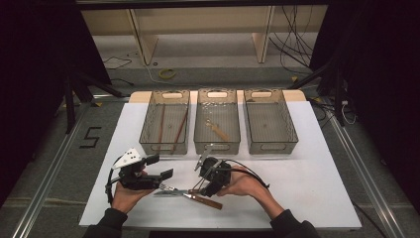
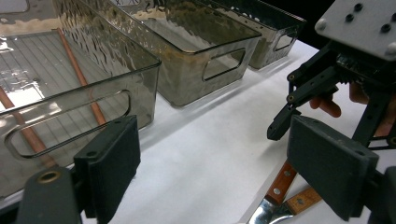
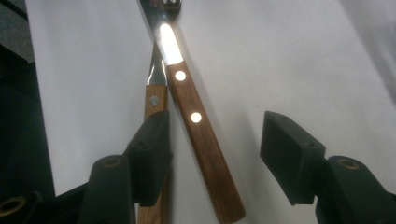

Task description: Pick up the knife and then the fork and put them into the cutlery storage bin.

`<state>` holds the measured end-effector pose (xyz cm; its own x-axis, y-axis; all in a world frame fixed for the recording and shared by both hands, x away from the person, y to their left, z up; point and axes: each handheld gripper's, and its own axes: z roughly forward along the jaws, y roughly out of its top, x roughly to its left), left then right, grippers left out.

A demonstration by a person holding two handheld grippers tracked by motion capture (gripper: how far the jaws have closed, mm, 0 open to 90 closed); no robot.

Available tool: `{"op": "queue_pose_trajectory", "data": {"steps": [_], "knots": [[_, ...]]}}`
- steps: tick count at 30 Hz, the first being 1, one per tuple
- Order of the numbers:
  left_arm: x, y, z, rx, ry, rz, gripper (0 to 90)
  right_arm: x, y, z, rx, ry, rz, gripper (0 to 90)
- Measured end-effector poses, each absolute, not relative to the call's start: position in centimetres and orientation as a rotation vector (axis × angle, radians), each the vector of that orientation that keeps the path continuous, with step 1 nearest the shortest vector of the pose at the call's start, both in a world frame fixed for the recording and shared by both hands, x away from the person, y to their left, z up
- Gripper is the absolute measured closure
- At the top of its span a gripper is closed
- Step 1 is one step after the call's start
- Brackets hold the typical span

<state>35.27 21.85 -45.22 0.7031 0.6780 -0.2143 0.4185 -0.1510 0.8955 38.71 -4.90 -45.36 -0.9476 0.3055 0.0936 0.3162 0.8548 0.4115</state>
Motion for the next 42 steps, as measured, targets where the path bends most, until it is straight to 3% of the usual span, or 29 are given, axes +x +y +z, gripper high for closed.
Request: {"op": "queue_pose_trajectory", "data": {"steps": [26,42], "knots": [[35.1,22.1,-45.2,1.779,0.868,0.289,16.9,38.0,-3.5,-46.4,-0.357,-3.091,-0.540,67.9],[35.1,22.1,-45.2,1.777,0.869,0.289,16.9,37.6,-3.2,-46.3,-0.233,-3.128,-0.502,74.1]]}}
